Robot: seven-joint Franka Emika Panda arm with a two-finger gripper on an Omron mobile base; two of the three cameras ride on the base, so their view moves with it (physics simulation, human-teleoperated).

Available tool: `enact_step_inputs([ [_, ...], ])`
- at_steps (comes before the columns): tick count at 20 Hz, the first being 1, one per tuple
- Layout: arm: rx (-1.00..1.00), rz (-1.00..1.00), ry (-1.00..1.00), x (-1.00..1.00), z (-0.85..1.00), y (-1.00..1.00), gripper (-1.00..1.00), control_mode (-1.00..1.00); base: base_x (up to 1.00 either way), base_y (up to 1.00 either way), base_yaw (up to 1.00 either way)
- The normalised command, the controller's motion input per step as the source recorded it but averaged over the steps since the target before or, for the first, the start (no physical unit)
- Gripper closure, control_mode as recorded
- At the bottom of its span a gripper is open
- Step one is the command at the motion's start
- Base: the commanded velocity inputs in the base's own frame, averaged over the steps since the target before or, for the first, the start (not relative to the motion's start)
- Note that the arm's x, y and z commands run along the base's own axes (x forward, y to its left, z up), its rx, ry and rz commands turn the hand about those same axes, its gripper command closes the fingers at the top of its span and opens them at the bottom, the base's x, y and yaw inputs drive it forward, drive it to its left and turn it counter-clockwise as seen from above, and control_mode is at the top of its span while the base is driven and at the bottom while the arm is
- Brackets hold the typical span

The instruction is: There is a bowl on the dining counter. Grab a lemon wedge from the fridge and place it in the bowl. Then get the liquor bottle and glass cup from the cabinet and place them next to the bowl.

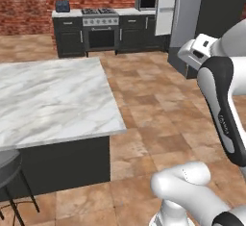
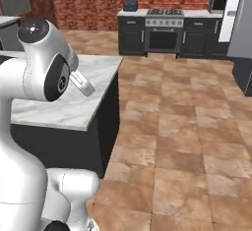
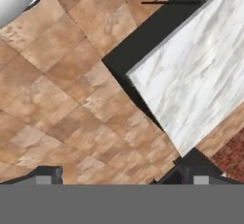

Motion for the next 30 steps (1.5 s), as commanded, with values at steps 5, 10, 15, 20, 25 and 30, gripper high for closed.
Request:
enact_step_inputs([
  [5, 0.00, 0.00, 0.00, 0.00, 0.00, 0.00, -1.00, 1.00, 0.91, -0.62, 0.00],
  [10, 0.00, 0.00, 0.00, 0.00, 0.00, 0.00, -1.00, 1.00, 1.00, -0.14, 0.00],
  [15, 0.00, 0.00, 0.00, 0.00, 0.00, 0.00, -1.00, 1.00, 0.93, -0.50, 0.00],
  [20, 0.00, 0.00, 0.00, 0.00, 0.00, 0.00, -1.00, 1.00, 0.43, -1.00, 0.02],
  [25, 0.00, 0.00, 0.00, 0.00, 0.00, 0.00, -1.00, 1.00, 0.82, -0.53, 0.03],
  [30, 0.00, 0.00, 0.00, 0.00, 0.00, 0.00, -1.00, 1.00, 1.00, 0.21, -0.01],
])
